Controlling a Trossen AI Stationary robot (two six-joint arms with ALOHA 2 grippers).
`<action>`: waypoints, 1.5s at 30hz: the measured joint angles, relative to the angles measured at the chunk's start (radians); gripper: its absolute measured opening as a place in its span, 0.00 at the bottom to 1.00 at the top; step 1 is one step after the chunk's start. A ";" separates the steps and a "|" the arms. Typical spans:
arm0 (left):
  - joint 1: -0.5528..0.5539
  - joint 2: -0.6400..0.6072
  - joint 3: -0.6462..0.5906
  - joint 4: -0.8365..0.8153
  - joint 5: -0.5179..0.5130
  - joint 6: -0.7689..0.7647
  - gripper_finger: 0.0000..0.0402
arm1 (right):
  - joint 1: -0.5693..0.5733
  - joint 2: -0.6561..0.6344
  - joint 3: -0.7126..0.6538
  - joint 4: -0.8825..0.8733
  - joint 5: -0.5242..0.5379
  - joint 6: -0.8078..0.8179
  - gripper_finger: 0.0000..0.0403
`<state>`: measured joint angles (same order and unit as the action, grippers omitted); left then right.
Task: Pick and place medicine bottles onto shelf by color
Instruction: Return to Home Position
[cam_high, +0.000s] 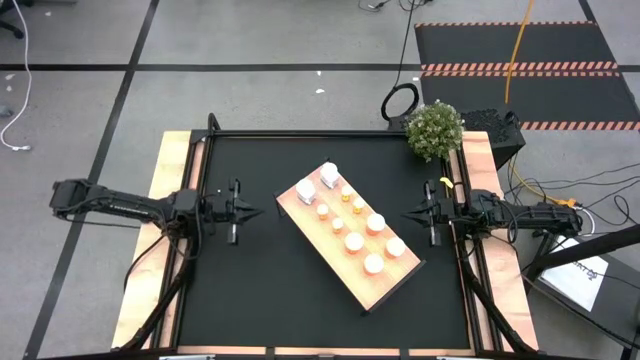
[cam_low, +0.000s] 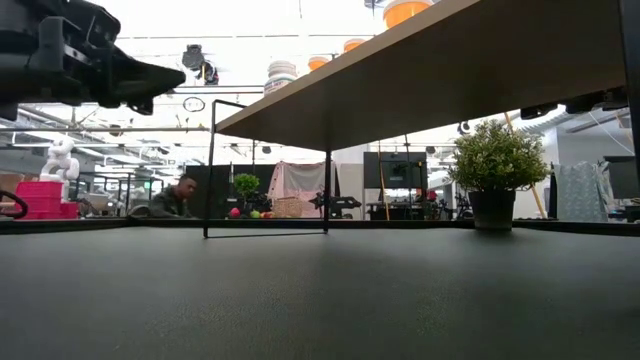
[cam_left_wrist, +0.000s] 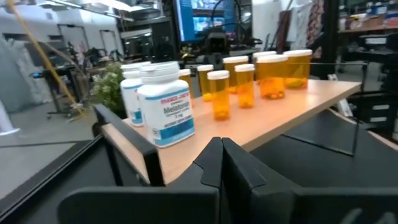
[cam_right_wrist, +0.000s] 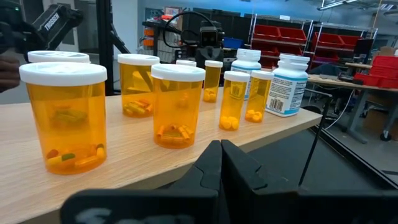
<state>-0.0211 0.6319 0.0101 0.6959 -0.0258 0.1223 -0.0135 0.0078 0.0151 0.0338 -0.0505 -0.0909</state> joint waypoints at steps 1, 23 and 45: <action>0.007 -0.002 0.000 0.001 0.020 0.000 0.02 | 0.000 0.000 0.000 0.000 0.000 0.000 0.00; 0.021 -0.293 0.001 -0.313 0.133 0.022 0.01 | 0.000 0.000 0.000 0.000 0.000 0.000 0.00; 0.021 -0.596 0.001 -0.667 0.145 -0.002 0.01 | 0.000 0.000 0.000 0.000 0.000 0.000 0.00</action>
<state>-0.0002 0.0362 0.0109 0.0293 0.1196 0.1198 -0.0134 0.0078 0.0151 0.0341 -0.0504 -0.0907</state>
